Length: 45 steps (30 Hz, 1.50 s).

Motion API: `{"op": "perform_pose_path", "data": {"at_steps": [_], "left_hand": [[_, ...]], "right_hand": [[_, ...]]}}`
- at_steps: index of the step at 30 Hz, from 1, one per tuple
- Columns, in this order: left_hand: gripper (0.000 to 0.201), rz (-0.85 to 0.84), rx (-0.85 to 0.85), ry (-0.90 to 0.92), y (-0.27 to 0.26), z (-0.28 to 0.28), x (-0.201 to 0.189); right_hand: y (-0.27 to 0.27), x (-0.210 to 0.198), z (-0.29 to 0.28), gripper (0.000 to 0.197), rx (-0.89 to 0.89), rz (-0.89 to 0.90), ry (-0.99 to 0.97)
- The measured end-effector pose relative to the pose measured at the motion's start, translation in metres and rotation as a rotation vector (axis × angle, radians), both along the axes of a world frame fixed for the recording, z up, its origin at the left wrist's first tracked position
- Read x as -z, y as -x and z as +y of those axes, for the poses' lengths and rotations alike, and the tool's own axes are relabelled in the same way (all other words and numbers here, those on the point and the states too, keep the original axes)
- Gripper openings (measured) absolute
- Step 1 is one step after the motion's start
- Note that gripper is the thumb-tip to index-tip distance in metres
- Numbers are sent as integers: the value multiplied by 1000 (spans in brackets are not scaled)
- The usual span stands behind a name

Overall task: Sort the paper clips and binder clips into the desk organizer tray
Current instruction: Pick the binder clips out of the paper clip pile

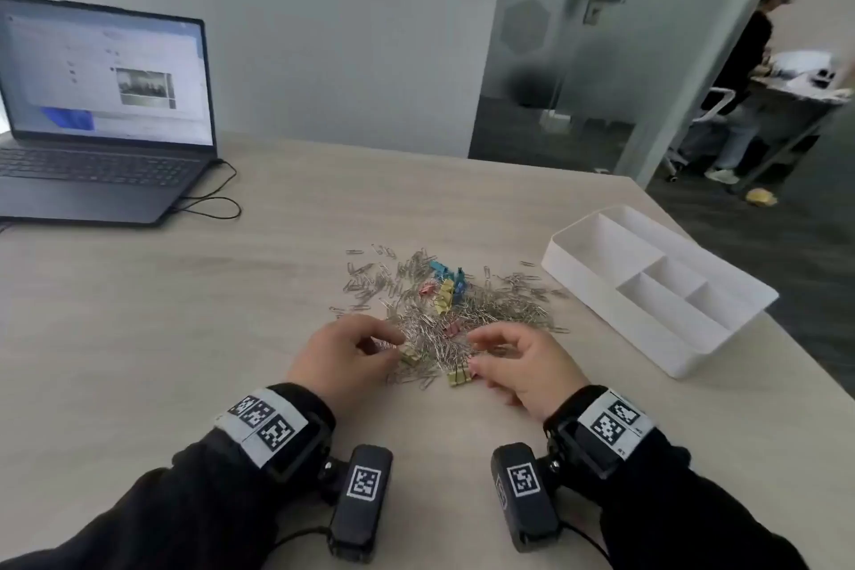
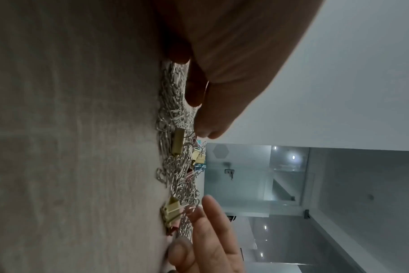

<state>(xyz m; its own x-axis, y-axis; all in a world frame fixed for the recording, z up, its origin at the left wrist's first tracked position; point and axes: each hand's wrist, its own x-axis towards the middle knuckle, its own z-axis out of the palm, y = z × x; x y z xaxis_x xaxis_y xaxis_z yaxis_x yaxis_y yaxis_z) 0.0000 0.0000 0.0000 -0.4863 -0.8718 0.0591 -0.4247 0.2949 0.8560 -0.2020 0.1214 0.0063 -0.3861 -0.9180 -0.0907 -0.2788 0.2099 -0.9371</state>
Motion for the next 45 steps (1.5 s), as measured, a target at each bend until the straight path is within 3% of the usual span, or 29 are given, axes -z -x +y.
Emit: {"op": "perform_pose_path", "data": {"at_steps": [2, 5, 11, 17, 28, 37, 39, 41, 45], "left_hand": [[18, -79, 20, 27, 2, -1, -1], [22, -138, 77, 91, 3, -1, 1], [23, -136, 62, 115, 4, -2, -2], [16, 45, -15, 26, -1, -3, -4], [16, 498, -109, -444, -24, -17, -8], [7, 458, 73, -601, 1, 9, -15], [15, 439, 90, -628, 9, 13, -17], [24, 432, 105, -685, 16, 17, -20], [17, 415, 167, -726, 26, 19, -20]], "right_hand": [[2, -1, -5, 28, -27, 226, -26], [-1, -3, -10, 28, -73, 373, -62], [-6, -5, -15, 13, -60, 420, -74], [-9, -7, -10, 3, -25, 348, -89], [-6, -6, -2, 8, 124, -83, -48], [-33, -3, -13, 10, 175, -578, 123], [-40, -4, -16, 8, 182, -677, 138], [-45, -7, -18, 9, 172, -721, 143], [-51, -10, -23, 10, 139, -672, 140]]}}
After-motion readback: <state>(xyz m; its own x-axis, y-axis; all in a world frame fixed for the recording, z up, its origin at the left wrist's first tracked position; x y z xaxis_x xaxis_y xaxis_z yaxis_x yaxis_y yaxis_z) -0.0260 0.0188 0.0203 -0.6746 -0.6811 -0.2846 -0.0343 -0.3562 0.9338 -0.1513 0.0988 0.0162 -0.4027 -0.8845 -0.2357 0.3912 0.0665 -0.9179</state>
